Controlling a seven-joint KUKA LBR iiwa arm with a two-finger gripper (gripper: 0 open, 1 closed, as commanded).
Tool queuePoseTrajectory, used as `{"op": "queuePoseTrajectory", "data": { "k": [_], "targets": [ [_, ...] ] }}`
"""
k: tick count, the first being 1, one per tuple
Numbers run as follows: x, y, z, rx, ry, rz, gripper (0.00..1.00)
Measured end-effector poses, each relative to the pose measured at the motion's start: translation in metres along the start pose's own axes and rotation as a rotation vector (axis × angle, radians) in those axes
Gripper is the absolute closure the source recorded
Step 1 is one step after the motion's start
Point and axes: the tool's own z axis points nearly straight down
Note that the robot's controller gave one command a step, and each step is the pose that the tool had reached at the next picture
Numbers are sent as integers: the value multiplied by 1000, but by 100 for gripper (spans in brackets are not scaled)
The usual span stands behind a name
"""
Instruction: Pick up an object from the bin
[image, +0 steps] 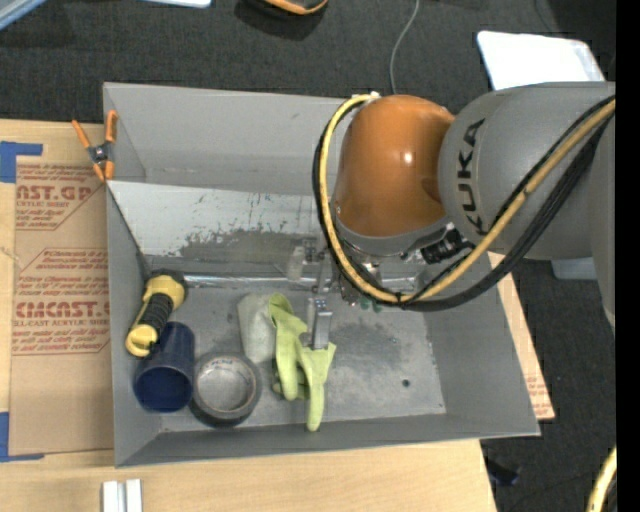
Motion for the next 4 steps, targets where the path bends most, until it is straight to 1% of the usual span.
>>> {"op": "queuePoseTrajectory", "data": {
  "k": [1, 2, 3, 4],
  "targets": [
    [-2, 0, -5, -1, -8, 1, 0],
    [-2, -9, 17, -1, -15, -125, 0],
    [11, -18, 44, 1, -7, -456, 0],
    [17, 4, 67, 2, -11, -649, 0]
  ]
}}
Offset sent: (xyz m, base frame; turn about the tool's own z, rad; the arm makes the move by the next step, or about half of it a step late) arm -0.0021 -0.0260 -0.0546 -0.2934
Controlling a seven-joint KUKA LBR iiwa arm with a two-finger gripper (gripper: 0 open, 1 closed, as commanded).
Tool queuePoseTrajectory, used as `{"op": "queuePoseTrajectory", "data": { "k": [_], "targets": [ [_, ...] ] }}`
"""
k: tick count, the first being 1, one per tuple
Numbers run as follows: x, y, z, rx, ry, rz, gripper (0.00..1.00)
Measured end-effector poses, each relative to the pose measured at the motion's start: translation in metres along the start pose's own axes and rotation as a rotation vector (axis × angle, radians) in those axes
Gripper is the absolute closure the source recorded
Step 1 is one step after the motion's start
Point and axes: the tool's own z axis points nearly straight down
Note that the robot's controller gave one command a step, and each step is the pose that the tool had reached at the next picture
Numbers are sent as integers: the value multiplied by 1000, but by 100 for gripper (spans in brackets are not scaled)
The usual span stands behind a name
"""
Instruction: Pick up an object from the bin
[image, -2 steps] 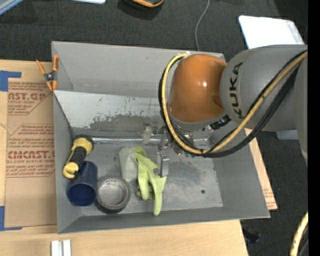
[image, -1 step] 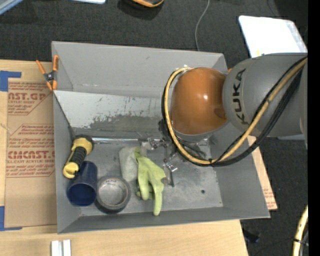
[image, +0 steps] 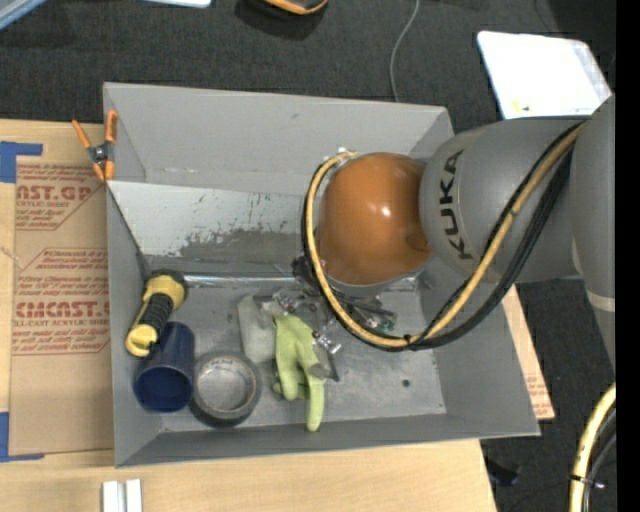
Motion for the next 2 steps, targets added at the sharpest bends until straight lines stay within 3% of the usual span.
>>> {"op": "queuePoseTrajectory", "data": {
  "k": [1, 2],
  "targets": [
    [20, 11, 55, -1, 0, -548, 100],
    [20, 11, 55, -1, 0, -548, 100]
  ]
}}
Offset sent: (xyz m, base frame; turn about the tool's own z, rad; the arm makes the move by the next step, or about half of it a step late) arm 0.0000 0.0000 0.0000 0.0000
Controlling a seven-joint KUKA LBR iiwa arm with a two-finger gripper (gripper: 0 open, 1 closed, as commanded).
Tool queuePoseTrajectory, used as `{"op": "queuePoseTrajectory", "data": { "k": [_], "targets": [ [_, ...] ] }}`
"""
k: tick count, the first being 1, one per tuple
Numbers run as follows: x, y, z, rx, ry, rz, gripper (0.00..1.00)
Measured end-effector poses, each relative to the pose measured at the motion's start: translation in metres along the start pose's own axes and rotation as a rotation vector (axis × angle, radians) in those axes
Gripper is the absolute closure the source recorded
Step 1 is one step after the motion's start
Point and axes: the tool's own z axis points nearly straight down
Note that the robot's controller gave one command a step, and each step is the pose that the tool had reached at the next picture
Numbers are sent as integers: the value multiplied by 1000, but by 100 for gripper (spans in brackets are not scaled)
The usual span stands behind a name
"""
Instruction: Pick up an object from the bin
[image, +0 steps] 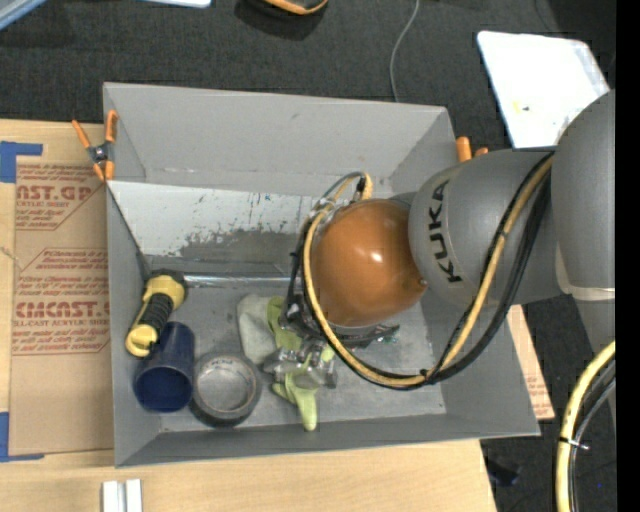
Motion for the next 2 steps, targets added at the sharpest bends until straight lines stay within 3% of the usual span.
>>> {"op": "queuePoseTrajectory", "data": {
  "k": [2],
  "targets": [
    [3, 6, -135, -9, 3, 48, 100]
  ]
}}
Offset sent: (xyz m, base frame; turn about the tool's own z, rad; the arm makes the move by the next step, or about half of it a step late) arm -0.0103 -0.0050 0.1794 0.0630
